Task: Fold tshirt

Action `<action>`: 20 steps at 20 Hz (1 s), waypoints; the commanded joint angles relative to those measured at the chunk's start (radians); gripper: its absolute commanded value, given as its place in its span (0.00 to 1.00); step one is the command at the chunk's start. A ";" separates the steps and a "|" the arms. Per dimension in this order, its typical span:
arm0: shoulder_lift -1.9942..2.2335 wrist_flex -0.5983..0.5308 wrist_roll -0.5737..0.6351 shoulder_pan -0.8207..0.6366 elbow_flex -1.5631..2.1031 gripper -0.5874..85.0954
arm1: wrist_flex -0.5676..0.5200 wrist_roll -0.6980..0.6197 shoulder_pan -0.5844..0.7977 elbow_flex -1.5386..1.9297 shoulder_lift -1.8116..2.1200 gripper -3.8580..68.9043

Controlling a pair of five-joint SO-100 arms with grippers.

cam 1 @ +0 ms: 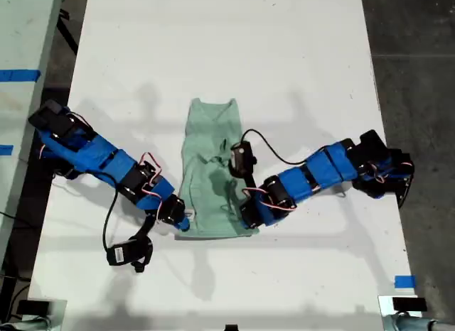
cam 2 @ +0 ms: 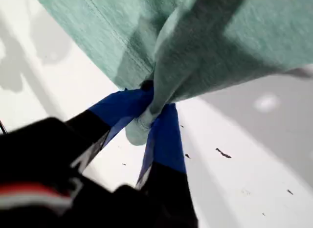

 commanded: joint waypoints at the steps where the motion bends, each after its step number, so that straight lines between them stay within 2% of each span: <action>1: 0.103 0.089 0.006 0.015 -0.129 0.01 | 0.061 -0.052 0.032 -0.069 0.170 0.04; 4: 0.238 0.170 0.123 -0.086 -0.124 0.01 | 0.098 -0.193 0.153 -0.071 0.272 0.04; 10: 0.362 0.290 0.437 -0.428 -0.103 0.01 | 0.135 -0.463 0.469 -0.077 0.337 0.04; 13: 0.364 0.301 0.557 -0.589 -0.074 0.01 | 0.109 -0.541 0.591 -0.075 0.314 0.04; 18: 0.353 0.270 0.680 -0.816 0.011 0.01 | 0.014 -0.615 0.729 -0.075 0.227 0.04; 19: 0.353 0.265 0.689 -0.842 0.025 0.01 | 0.009 -0.620 0.742 -0.075 0.216 0.06; 20: 0.354 0.272 0.695 -0.867 0.026 0.01 | 0.012 -0.623 0.755 -0.075 0.215 0.13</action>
